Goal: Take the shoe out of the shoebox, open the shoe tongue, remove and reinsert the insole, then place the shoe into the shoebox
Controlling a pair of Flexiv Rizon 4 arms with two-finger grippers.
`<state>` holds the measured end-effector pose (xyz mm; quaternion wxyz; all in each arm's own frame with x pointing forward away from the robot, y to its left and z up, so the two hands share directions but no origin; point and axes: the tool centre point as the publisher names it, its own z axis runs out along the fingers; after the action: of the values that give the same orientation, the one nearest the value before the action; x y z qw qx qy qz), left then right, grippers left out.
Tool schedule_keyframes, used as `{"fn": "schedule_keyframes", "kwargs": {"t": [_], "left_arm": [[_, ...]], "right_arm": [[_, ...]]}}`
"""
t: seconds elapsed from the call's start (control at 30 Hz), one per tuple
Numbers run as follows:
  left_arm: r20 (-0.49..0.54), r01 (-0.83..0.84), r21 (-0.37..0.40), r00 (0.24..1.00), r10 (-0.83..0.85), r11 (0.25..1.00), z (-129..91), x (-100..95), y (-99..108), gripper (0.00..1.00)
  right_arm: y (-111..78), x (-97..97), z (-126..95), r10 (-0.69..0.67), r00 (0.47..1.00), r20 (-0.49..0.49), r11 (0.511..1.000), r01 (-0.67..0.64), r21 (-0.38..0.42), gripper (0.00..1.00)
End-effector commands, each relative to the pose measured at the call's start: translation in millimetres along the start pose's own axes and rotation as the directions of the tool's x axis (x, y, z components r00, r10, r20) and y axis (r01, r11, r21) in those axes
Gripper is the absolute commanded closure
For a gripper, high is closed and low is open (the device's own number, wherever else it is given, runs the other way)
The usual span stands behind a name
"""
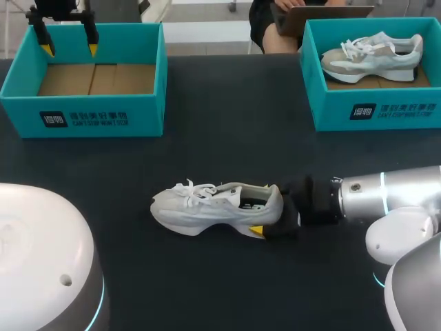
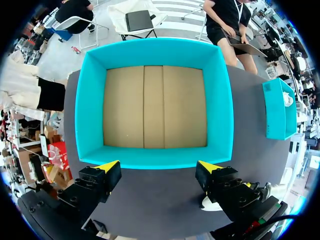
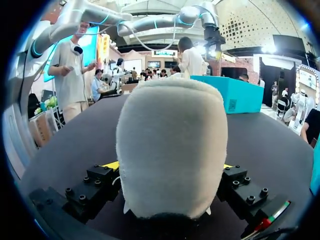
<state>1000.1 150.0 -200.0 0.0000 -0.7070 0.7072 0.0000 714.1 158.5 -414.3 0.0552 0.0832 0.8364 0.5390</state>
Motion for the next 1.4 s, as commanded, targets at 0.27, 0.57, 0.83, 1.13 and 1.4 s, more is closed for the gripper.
{"fn": "schedule_keyframes", "kwargs": {"t": [0.27,0.57,0.83,1.13,1.4], "left_arm": [[0.000,0.000,0.000,1.000,0.000,1.000,0,0.0,0,0.00],[0.000,0.000,0.000,1.000,0.000,1.000,0,0.0,0,0.00],[0.000,0.000,0.000,1.000,0.000,1.000,0,0.0,0,0.00],[0.000,0.000,0.000,1.000,0.000,1.000,0,0.0,0,0.00],[0.000,0.000,0.000,1.000,0.000,1.000,0,0.0,0,0.00]], "right_arm": [[1.3,-5.4,-3,-0.010,0.999,-0.033,1.000,0.010,0.010,1.00],[-3.3,-20.5,-21,-0.064,0.991,-0.119,0.997,0.069,0.040,1.00],[-8.9,-32.0,-24,-0.097,0.978,-0.185,0.992,0.109,0.060,1.00],[-19.4,-33.1,-17,-0.088,0.976,-0.197,0.993,0.103,0.066,1.00],[-19.4,-33.1,-17,-0.088,0.976,-0.197,0.993,0.103,0.066,1.00]]}}
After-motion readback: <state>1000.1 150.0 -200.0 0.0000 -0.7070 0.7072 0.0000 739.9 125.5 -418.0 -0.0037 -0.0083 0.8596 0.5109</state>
